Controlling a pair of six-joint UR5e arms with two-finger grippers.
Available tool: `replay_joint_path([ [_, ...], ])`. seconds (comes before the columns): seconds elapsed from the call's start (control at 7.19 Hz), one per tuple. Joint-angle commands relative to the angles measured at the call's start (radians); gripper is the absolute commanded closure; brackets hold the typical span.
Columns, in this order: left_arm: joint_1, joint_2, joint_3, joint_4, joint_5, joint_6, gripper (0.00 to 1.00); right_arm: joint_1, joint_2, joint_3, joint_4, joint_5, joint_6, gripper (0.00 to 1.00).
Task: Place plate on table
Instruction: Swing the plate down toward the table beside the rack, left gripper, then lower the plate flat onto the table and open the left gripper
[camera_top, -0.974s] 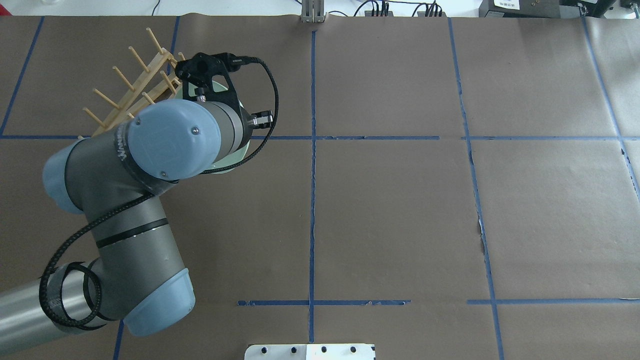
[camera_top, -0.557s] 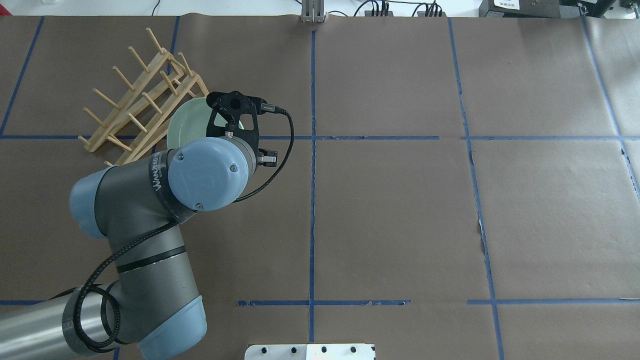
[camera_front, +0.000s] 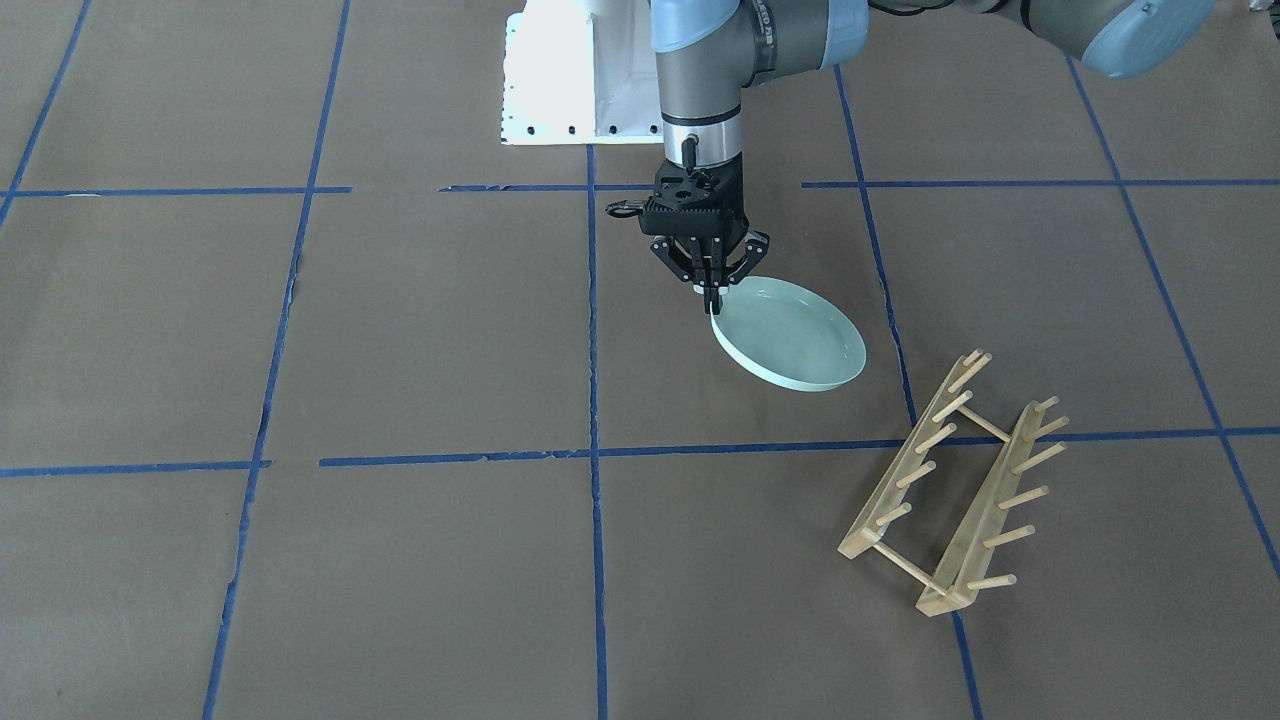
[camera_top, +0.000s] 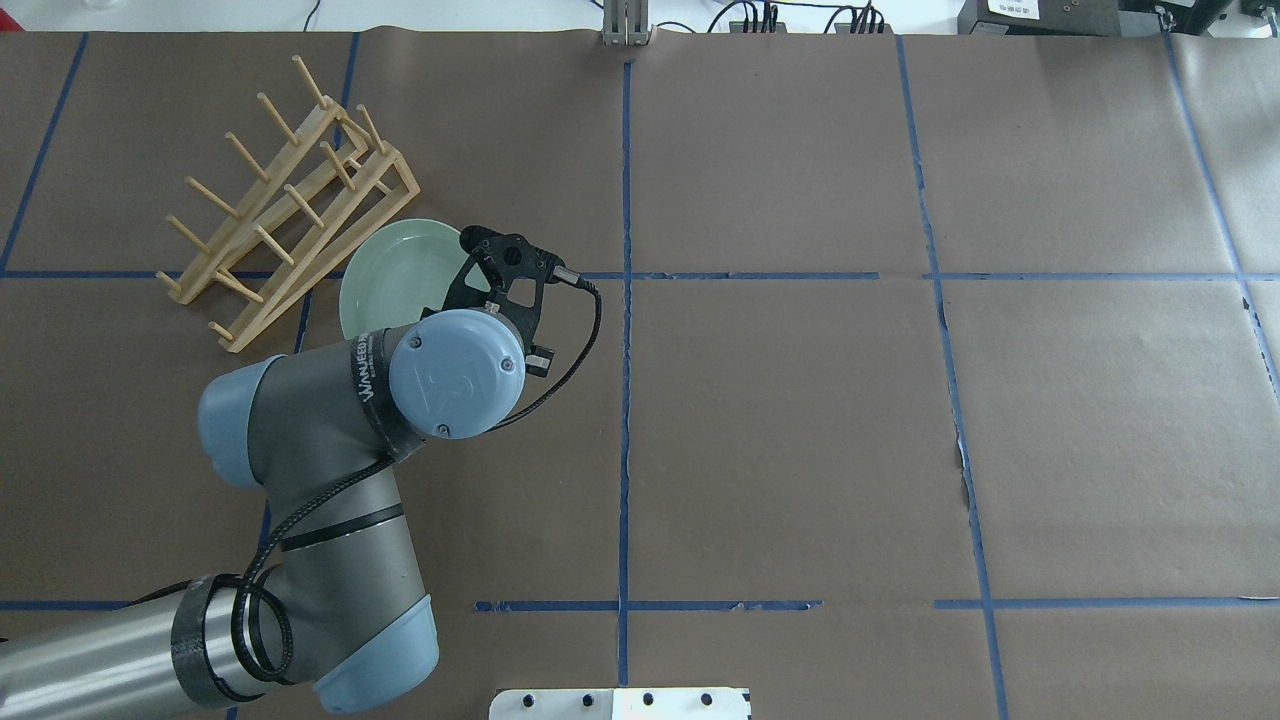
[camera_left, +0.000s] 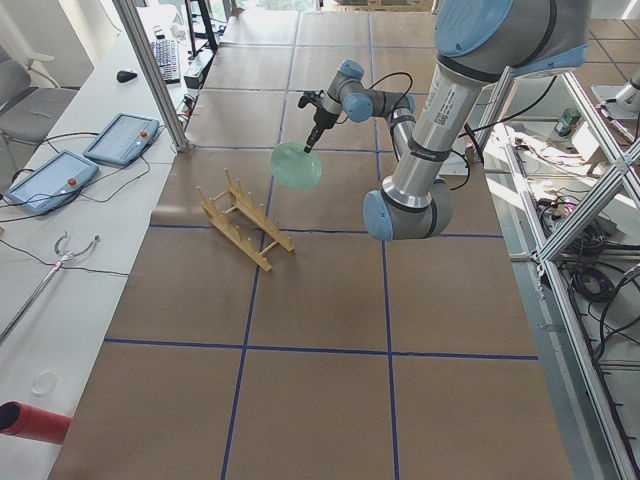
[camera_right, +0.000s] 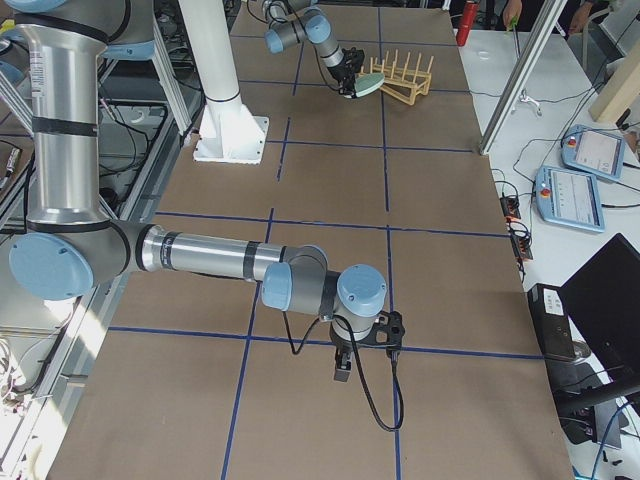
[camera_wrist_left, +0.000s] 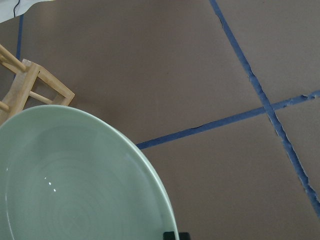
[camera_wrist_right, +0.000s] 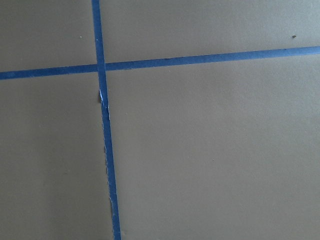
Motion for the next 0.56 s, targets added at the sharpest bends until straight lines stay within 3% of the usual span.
replay_joint_path([
  [0.0,0.022,0.007,0.052,-0.05,-0.001,0.018,1.0,0.0,0.0,0.0,0.0,0.0,0.0,0.0],
  [0.14,0.025,0.006,0.058,-0.05,-0.001,0.018,1.0,0.0,0.0,0.0,0.0,0.0,0.0,0.0],
  [0.28,0.027,0.004,0.055,-0.051,-0.002,0.029,0.1,0.0,0.0,0.0,0.0,0.0,0.0,0.0],
  [0.42,0.027,0.006,0.05,-0.073,-0.004,0.053,0.0,0.0,0.0,0.0,0.0,0.0,0.0,0.0],
])
